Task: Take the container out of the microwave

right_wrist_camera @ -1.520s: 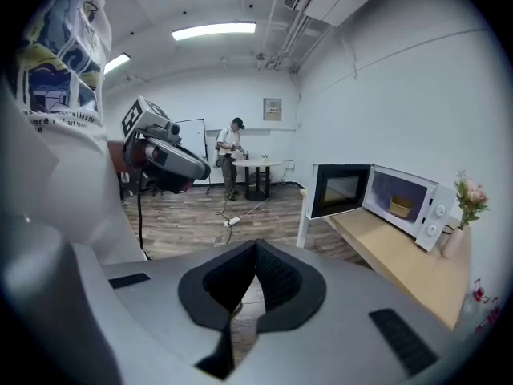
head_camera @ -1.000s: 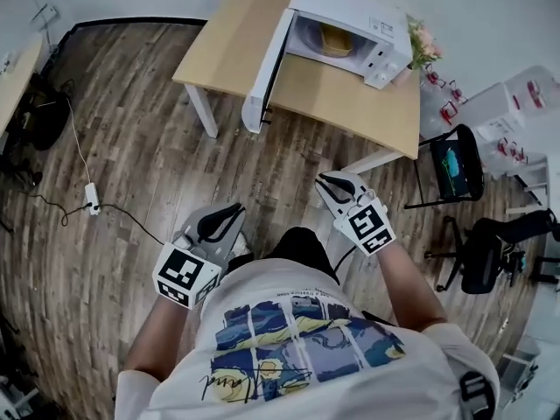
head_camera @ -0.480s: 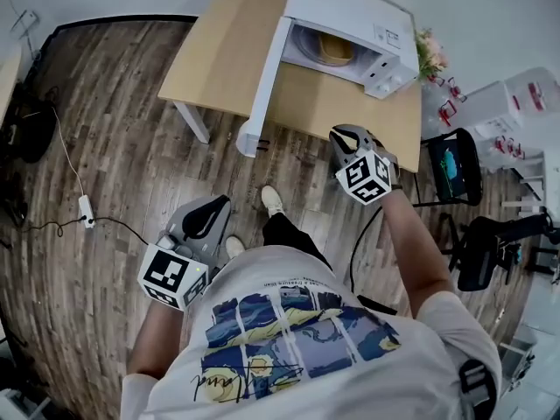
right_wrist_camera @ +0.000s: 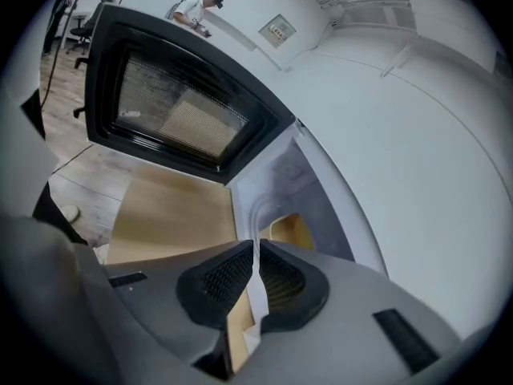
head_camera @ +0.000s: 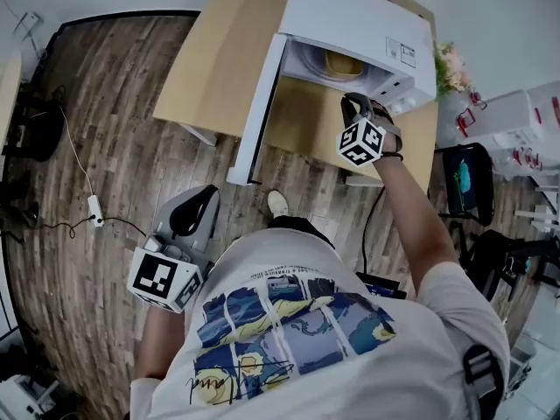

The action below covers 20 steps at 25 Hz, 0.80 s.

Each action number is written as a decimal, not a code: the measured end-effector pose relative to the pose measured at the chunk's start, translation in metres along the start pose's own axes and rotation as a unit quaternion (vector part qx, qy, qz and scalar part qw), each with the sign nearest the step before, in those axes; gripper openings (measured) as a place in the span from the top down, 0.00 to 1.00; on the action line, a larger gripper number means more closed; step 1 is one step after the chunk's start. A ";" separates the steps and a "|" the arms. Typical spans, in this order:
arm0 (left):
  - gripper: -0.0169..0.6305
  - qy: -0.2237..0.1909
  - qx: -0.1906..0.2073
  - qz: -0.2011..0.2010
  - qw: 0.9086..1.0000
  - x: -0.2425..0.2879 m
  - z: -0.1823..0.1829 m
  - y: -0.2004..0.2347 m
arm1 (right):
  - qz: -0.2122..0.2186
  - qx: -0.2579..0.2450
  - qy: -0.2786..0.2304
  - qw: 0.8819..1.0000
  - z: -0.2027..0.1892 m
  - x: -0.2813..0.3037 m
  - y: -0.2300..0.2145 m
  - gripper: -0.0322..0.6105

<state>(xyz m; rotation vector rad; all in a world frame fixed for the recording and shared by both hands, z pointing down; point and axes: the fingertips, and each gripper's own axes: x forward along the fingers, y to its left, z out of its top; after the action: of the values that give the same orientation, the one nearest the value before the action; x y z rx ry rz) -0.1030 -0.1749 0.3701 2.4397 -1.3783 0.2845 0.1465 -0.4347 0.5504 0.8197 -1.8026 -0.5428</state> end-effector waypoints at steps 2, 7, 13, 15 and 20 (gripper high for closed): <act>0.94 0.002 -0.001 0.010 1.000 0.011 0.006 0.006 | -0.014 -0.006 0.007 1.000 -0.004 0.019 -0.008 0.91; 0.94 0.002 -0.010 0.029 1.000 0.036 0.015 0.015 | -0.019 -0.019 0.031 0.999 -0.021 0.061 -0.019 0.87; 0.94 0.004 -0.018 0.046 0.999 0.053 0.019 0.020 | -0.018 -0.065 0.050 0.997 -0.031 0.092 -0.026 0.87; 0.94 0.006 -0.020 0.051 0.998 0.056 0.019 0.022 | -0.016 -0.076 0.053 0.996 -0.032 0.099 -0.026 0.87; 0.94 0.008 -0.022 0.057 0.998 0.063 0.021 0.023 | -0.006 -0.087 0.058 0.995 -0.035 0.112 -0.026 0.87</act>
<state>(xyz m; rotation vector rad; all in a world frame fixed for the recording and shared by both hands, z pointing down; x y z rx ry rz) -0.0900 -0.2436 0.3754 2.3237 -1.5033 0.2962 0.1602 -0.5356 0.6146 0.7273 -1.6212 -0.6383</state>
